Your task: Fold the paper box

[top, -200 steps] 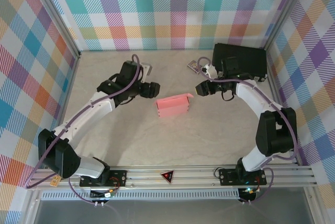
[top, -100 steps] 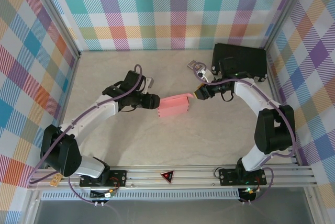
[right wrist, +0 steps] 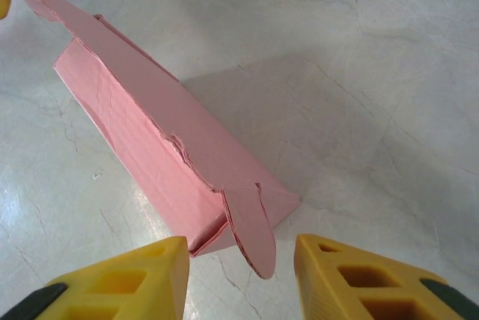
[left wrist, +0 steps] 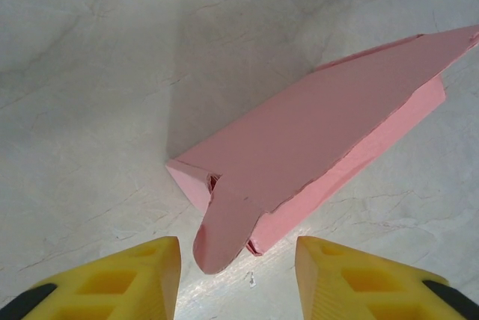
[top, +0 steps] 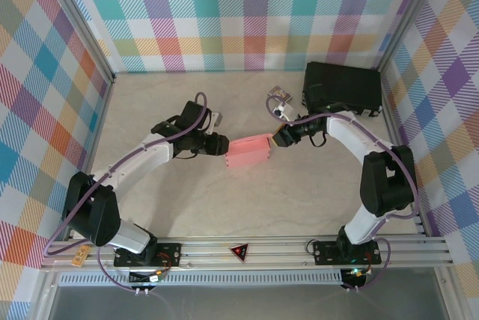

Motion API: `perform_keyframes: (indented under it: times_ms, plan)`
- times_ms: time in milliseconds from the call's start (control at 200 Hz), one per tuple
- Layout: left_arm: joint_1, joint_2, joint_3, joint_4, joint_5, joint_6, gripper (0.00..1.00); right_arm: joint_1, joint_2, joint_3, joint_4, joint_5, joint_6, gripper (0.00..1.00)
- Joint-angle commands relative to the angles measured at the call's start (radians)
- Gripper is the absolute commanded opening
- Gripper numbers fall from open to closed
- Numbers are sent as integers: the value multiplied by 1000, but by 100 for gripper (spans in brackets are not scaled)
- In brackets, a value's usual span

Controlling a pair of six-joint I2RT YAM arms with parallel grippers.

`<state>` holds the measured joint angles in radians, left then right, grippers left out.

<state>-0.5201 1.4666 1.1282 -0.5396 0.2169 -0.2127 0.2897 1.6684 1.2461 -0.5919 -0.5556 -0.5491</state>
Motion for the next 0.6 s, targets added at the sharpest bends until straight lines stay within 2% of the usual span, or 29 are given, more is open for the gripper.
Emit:
perform_keyframes:
  times_ms: [0, 370, 595]
  plan:
    - [2, 9, -2, 9, 6, -4, 43, 6, 8, 35, -28, -5, -25, 40]
    - [2, 20, -2, 16, -3, -8, 36, 18, 29, 49, -40, -1, -18, 37]
    - [2, 26, -2, 22, -8, -13, 30, 23, 43, 65, -56, -19, -1, 27]
